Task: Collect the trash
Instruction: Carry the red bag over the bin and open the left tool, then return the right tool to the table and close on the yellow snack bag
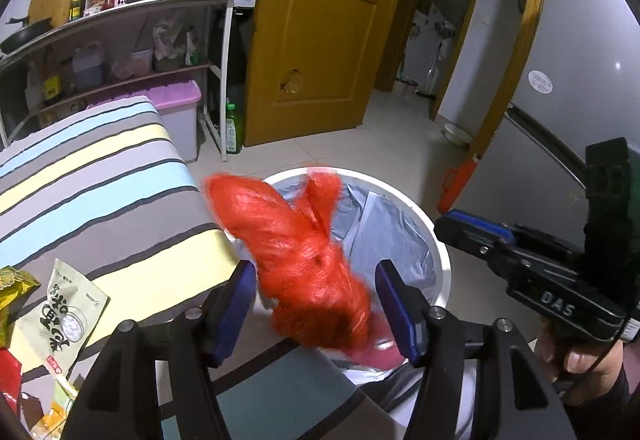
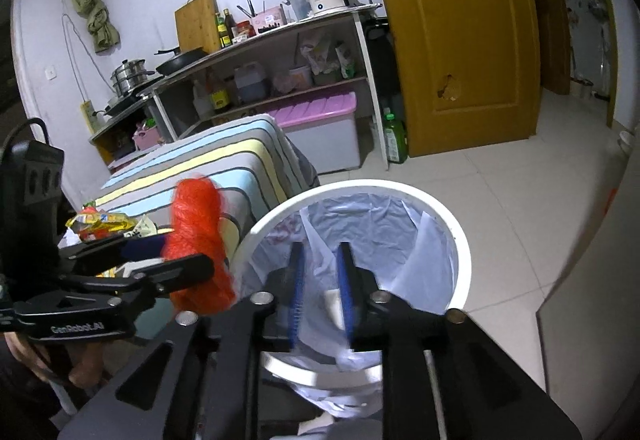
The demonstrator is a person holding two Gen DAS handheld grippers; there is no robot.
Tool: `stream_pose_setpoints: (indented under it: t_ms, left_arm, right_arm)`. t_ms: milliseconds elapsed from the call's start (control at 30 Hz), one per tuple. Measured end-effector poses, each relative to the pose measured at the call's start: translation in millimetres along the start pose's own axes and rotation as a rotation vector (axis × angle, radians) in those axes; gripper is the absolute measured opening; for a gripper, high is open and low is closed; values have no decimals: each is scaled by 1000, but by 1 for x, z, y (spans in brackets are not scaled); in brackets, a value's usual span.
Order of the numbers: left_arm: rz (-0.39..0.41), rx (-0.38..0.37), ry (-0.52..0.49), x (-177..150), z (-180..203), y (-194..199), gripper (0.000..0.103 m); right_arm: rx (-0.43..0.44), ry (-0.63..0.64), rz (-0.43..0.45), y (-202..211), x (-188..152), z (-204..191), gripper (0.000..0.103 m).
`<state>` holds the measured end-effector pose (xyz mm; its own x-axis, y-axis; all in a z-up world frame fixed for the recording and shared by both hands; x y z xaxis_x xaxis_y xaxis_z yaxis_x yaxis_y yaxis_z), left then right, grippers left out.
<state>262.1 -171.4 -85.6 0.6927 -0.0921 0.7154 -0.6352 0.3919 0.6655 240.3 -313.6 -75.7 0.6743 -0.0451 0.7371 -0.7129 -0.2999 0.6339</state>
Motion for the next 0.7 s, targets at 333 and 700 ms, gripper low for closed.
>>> stream_pose_setpoints:
  t_ms: [333,700]
  left_arm:
    - [51,-17,39,-1,-7,23,64]
    - [137,73,68,-13,-34,80,64]
  right_arm:
    - [19,10,31,12,6,-11,25]
    - [67,80,19,23,4,-58,25]
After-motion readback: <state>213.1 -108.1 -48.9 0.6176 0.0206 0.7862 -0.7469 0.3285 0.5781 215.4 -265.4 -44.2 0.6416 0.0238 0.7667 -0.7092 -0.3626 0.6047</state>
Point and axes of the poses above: each gripper's, at about its wrist camera, not at the fingertips, and y roughly against the way its jaws point, z to its right, x to its top, the point moved 8 cm from there along -y, roughly the way its jaws point, and after that the axes turned 1 degree about -x, right-handed, at the moved point
